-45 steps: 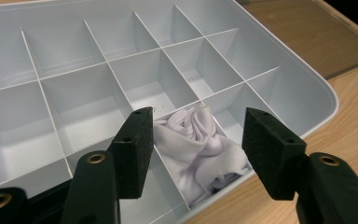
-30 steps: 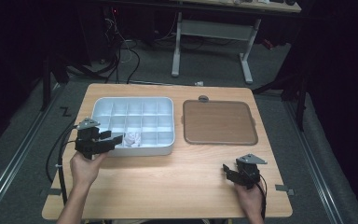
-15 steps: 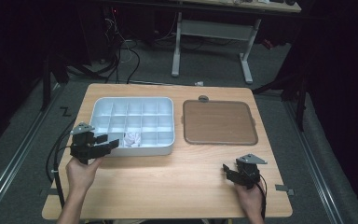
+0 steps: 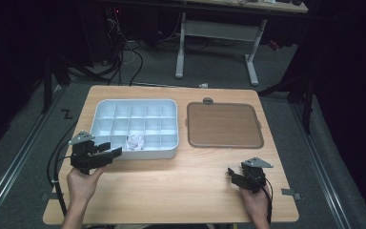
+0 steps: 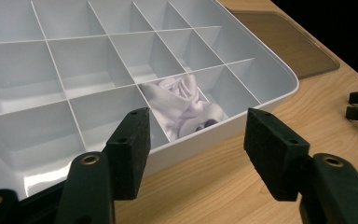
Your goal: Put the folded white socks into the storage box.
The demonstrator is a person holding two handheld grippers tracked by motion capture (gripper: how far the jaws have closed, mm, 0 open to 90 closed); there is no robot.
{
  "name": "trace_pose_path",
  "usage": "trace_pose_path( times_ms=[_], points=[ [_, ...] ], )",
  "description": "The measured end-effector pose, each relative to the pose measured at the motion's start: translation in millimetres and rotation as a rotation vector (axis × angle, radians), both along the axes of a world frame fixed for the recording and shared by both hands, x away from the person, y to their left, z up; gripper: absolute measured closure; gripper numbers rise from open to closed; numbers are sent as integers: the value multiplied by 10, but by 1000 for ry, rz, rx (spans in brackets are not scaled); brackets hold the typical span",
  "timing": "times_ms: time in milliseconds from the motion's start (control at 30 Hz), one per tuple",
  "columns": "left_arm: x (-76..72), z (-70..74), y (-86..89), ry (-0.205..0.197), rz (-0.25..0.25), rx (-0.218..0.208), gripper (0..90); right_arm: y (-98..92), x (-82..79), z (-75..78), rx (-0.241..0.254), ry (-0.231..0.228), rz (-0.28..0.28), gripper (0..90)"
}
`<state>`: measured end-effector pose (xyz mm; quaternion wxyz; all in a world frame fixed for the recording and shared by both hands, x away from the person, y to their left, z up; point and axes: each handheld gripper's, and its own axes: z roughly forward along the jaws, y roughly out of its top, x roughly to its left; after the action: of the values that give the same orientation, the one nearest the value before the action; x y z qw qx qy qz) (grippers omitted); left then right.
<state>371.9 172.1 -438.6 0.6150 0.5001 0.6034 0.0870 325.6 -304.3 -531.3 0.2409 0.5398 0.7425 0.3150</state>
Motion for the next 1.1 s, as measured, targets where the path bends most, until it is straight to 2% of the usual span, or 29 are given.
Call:
trace_pose_path(
  times_ms=[400,600,1100],
  points=[
    [-115,-58,-25,-14,-20,-11,408,0,0,0,0,0,0,373],
    [-142,-116,-39,-3,-28,-12,406,0,0,0,0,0,0,374],
    [-201,-295,-110,36,-45,-45,401,0,0,0,0,0,0,374]
  ],
)
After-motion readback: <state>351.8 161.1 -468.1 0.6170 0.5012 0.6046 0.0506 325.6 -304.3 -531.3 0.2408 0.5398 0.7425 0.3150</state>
